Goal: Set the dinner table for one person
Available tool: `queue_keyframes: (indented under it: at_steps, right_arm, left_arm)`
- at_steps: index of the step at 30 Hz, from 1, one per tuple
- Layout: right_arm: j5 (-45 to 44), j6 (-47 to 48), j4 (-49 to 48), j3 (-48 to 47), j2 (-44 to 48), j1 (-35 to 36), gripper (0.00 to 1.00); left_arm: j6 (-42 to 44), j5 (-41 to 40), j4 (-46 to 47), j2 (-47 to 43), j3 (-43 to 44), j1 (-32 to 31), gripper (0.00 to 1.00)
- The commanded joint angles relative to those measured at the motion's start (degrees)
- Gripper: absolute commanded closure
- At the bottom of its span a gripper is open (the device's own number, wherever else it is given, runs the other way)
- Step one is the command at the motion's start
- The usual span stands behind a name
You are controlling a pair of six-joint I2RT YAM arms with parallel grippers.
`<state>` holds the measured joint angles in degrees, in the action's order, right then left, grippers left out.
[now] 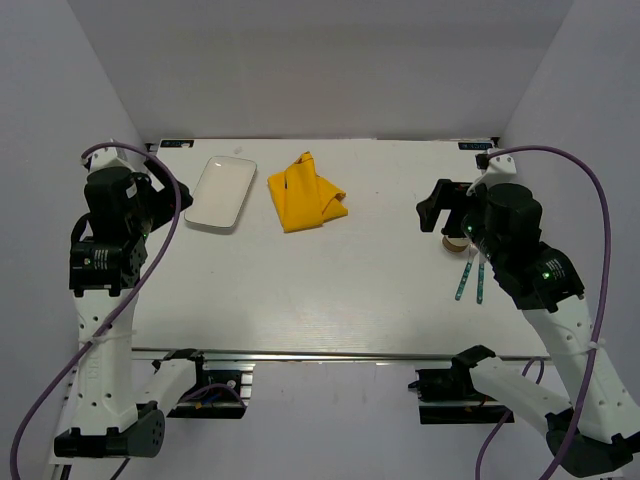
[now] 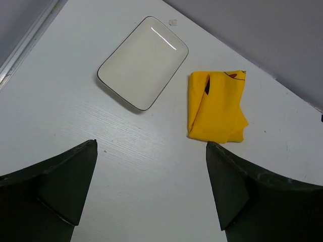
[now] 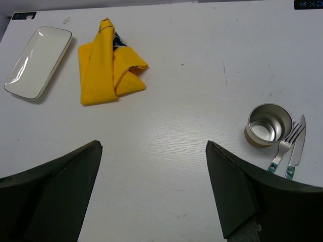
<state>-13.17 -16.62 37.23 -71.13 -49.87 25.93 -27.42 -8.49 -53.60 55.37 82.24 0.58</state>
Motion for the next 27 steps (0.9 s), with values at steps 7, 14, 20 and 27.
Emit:
queue_keyframes:
  at_steps: [7, 14, 20, 27]
  right_arm:
    - [2.78, 0.19, -4.96, -0.24, 0.65, -0.01, 0.11]
    - [21.24, -2.27, -21.91, 5.22, -10.49, -0.01, 0.11]
    - [29.33, -1.49, -31.60, -8.46, -43.31, -0.36, 0.11]
    - [32.23, 1.77, -24.60, -41.94, -75.78, -1.41, 0.11]
  left_arm:
    - [0.70, -0.30, 0.51, -1.23, -0.32, 0.04, 0.02]
    - [-1.49, 6.35, 7.10, -1.23, -8.31, 0.56, 0.02]
    - [-1.50, 12.53, 17.56, -1.23, -19.99, 0.56, 0.02]
    - [-1.14, 10.59, 21.00, -4.84, -28.97, 1.09, 0.02]
